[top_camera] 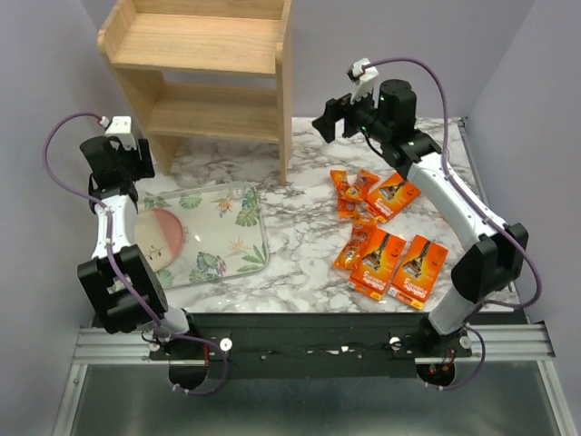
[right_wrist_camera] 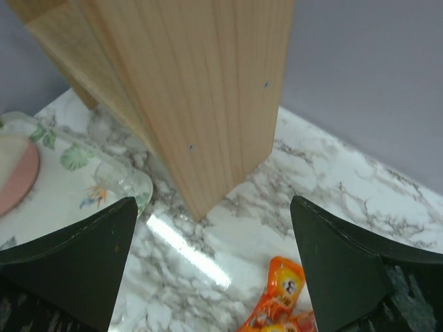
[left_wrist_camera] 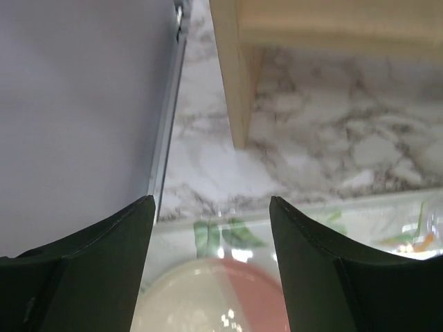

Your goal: Place and organize the shaving razors onto the shelf

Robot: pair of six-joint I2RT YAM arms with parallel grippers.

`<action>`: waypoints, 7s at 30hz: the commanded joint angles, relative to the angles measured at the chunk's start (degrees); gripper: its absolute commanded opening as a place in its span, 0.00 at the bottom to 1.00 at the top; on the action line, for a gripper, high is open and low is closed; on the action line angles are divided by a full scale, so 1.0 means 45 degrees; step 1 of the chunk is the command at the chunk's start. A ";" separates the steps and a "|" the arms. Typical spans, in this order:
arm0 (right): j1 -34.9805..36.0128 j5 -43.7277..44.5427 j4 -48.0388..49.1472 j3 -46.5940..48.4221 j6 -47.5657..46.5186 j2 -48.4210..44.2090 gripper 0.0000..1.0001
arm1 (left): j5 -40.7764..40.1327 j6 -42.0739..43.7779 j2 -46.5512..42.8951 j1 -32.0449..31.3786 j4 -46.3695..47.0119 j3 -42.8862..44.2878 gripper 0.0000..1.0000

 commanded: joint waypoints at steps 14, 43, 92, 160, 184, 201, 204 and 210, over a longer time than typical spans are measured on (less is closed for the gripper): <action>0.2813 0.4688 0.4042 0.3314 -0.0013 0.3993 1.00 | 0.1098 -0.1793 0.4573 -0.1243 0.7027 0.4628 0.57; 0.1252 0.9612 0.3459 0.3805 -0.0483 0.4991 0.60 | 0.2975 -0.1402 0.2874 -0.6671 0.7750 0.1171 0.41; -0.3046 0.7151 0.0531 -0.1958 -0.2239 0.0031 0.80 | 0.3209 -0.1423 -0.0929 -1.0775 0.3806 -0.0856 0.49; -0.6639 -0.6052 -0.8694 -1.3052 0.6313 -0.9034 1.00 | 0.4889 -2.1186 0.6544 -1.5893 1.6088 -0.3654 0.00; -0.8573 -0.7499 -0.5371 -1.4361 0.8933 -0.8311 0.61 | 0.4596 -2.1208 0.6566 -1.6556 1.5329 -0.4160 0.06; -0.8593 -0.6792 -0.8044 -1.2607 0.5888 -1.0791 0.11 | 0.9765 -1.3203 0.2119 -1.4391 0.8226 -0.5606 0.98; -0.8593 -0.8234 -0.8573 -1.1202 0.4697 -1.0909 0.11 | 1.0064 -1.0357 0.0325 -1.3453 0.3994 -0.5101 0.99; -0.8573 -1.1493 -0.8399 -0.8528 0.3737 -0.9333 0.15 | 0.9538 -0.3909 -0.1792 -1.3256 -0.2403 -0.3167 0.99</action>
